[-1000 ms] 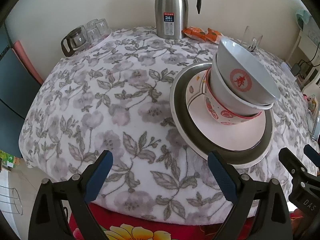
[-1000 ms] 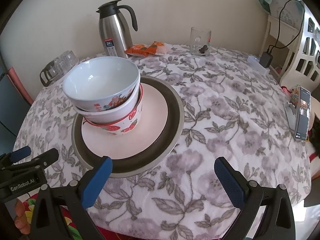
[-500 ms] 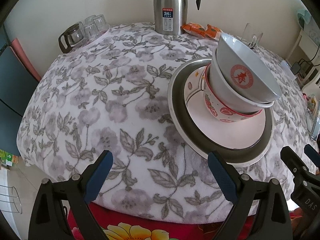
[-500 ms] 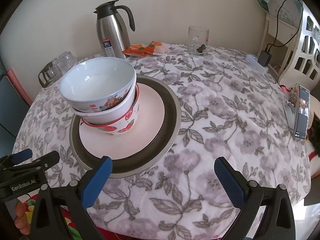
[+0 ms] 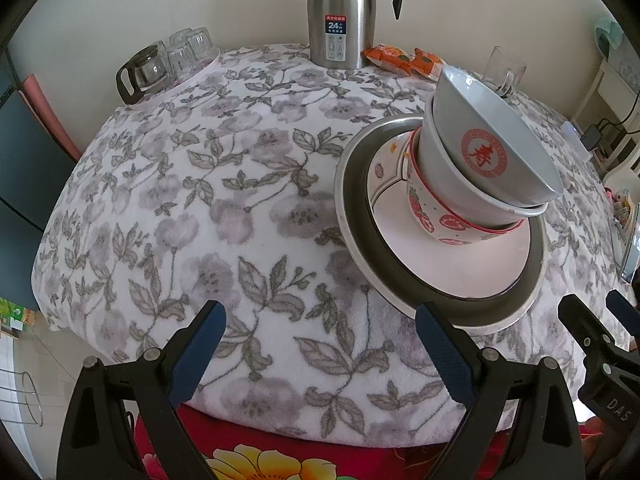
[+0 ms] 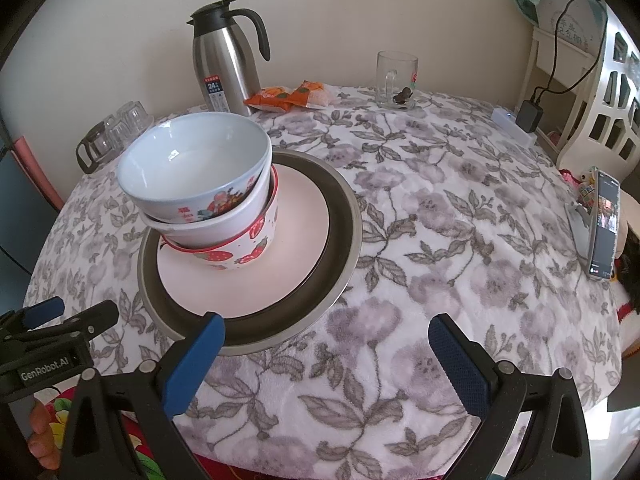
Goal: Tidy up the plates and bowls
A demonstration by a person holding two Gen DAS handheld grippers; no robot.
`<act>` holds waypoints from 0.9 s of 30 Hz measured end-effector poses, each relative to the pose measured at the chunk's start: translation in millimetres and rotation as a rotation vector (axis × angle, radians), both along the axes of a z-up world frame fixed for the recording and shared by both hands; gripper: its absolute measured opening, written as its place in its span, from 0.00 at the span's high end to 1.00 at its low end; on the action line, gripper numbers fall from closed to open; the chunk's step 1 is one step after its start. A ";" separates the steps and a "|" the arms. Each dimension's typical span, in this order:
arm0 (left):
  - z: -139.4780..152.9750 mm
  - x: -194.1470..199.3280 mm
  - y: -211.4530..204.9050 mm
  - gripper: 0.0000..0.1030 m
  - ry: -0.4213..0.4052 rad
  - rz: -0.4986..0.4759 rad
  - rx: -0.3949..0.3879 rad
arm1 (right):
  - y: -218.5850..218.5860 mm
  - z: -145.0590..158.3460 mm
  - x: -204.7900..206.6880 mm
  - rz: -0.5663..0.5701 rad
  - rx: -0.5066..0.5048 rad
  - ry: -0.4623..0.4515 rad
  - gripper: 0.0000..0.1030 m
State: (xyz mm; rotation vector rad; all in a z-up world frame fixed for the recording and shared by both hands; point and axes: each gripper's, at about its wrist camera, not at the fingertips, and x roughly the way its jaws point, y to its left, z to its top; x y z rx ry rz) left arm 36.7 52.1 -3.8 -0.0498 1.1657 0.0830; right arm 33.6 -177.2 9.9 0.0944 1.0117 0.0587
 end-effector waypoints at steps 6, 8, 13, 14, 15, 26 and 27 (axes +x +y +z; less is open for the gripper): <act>0.1 0.2 0.4 0.07 0.000 0.000 0.000 | -0.6 -0.8 0.0 -0.002 0.000 0.000 0.00; 0.3 0.2 0.6 0.07 -0.001 0.002 0.000 | -0.6 -0.6 0.3 -0.001 0.000 0.000 0.00; 0.6 0.1 1.1 0.07 0.000 0.011 0.000 | -0.9 -0.5 0.0 -0.003 0.000 -0.001 0.00; 0.7 0.2 1.2 0.07 -0.001 0.011 0.001 | -1.4 -0.9 -0.4 -0.004 0.000 -0.001 0.00; 0.9 0.1 1.4 0.07 -0.004 0.011 0.002 | -1.9 -1.3 -0.6 -0.004 0.000 0.000 0.00; 5.1 -2.5 -1.4 0.07 -0.026 0.011 0.008 | -1.1 -0.5 0.0 -0.004 0.000 -0.001 0.00; 5.3 -2.3 -1.7 0.07 -0.026 0.010 0.008 | -1.4 -0.7 -0.2 -0.004 0.000 0.000 0.00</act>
